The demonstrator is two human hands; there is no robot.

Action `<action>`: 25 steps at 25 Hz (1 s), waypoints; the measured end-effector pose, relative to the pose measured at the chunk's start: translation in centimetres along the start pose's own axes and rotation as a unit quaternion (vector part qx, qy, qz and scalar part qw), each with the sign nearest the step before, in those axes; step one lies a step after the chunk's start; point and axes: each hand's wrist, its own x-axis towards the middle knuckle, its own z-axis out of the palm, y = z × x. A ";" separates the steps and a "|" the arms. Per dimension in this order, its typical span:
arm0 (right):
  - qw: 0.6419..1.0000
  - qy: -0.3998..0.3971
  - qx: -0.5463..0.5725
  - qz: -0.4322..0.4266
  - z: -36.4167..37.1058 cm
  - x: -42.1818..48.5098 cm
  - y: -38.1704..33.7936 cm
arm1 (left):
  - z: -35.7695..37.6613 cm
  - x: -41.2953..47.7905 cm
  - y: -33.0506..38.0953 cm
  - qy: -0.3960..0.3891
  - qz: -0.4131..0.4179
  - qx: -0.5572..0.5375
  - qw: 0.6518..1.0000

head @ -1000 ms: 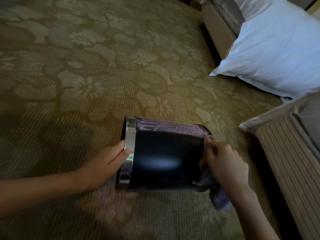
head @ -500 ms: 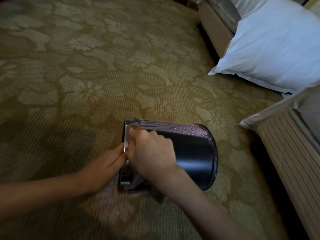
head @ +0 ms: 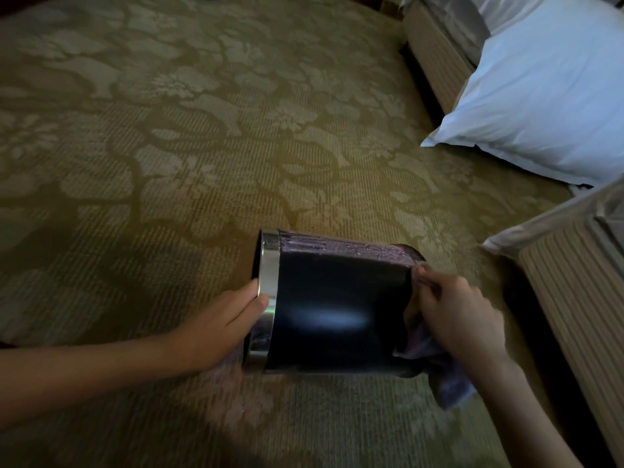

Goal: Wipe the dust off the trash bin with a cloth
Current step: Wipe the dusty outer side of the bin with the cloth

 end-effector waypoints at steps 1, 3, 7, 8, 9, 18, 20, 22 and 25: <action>1.000 -0.006 0.016 0.007 -0.1 0.2 -0.5 | -0.1 0.0 -0.1 0.002 0.000 0.004 1.000; 1.000 -0.019 0.010 -0.008 -0.2 0.2 -2.3 | -0.1 0.1 -0.2 0.006 -0.001 0.030 1.000; 0.982 -0.042 -0.005 -0.183 2.0 -2.1 -10.8 | 0.0 -0.5 -0.7 -0.008 -0.012 0.063 0.998; 0.974 -0.048 0.003 -0.220 2.5 -2.7 -12.8 | -0.1 -0.7 -0.6 -0.011 -0.011 0.066 0.998; 0.969 -0.048 0.009 -0.244 3.0 -3.1 -14.3 | -0.3 -0.8 -0.6 -0.012 -0.006 0.069 0.998; 0.985 0.006 -0.053 -0.166 1.6 -1.8 -8.0 | 0.3 -1.7 -1.0 -0.018 0.012 0.131 0.991; 0.995 0.000 -0.062 -0.080 0.3 -1.1 -3.5 | 0.6 -1.8 -0.6 -0.005 0.010 0.136 0.991; 0.997 0.012 -0.070 -0.023 -0.2 -1.2 -0.2 | 0.6 -2.1 -0.3 0.009 -0.001 0.137 0.991; 0.997 0.034 -0.074 -0.015 0.7 -1.8 0.7 | 1.1 -2.7 0.2 -0.017 0.012 0.128 0.991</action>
